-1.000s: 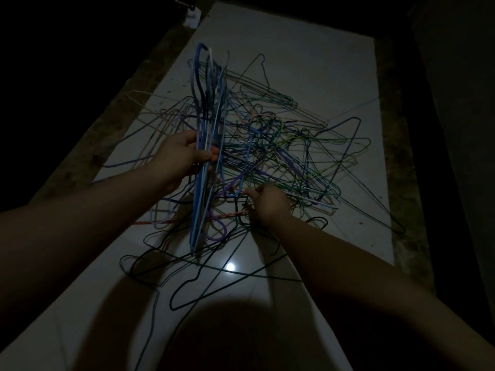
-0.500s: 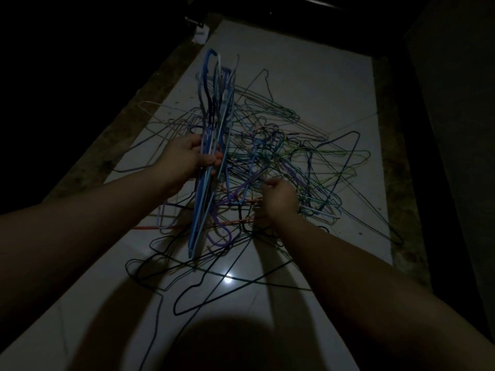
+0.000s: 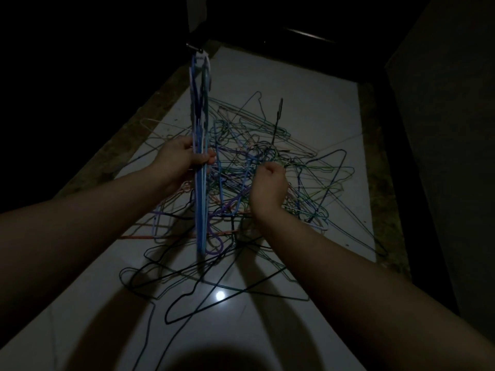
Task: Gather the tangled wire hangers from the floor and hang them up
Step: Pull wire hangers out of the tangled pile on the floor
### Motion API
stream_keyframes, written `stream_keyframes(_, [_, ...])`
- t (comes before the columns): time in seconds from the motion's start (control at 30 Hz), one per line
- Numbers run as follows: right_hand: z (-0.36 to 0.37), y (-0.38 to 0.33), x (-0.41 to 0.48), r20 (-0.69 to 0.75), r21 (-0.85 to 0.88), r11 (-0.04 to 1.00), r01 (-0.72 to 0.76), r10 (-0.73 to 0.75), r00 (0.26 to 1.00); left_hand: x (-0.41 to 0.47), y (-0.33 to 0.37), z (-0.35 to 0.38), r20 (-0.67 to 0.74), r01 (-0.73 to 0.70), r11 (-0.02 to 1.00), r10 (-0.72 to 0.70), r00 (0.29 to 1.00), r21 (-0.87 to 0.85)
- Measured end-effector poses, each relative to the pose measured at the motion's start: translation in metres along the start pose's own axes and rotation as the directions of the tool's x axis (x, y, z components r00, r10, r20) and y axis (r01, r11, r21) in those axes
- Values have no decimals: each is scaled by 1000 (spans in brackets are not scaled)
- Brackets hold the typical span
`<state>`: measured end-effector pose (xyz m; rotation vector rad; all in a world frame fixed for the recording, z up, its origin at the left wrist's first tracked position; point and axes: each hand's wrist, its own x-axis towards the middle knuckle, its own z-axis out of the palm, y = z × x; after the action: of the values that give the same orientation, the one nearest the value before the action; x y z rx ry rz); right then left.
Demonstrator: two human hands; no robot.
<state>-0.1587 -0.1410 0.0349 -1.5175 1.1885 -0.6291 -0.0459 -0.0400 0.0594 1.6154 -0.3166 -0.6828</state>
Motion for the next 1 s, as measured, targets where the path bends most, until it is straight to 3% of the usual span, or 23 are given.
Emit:
stream_keyframes(0.27, [23,-19,-40,182,59,981,182,-190,965,-9,5,12,169,39,999,-43,985,30])
stream_keyframes(0.33, [24,-22,-42,163,81,978,193,-204,965,-8,7,14,187,49,999,-52,981,21])
stream_keyframes(0.63, [26,-17,-37,152,98,977,190,-204,967,-10,7,18,176,90,996,-88,980,-6])
stream_keyframes(0.77, [32,-13,-38,171,111,963,247,-263,949,-9,9,17,169,121,990,-108,980,-69])
stream_keyframes(1.0, [42,-1,-32,281,19,935,354,-344,896,0,2,5,121,78,997,-76,990,-15])
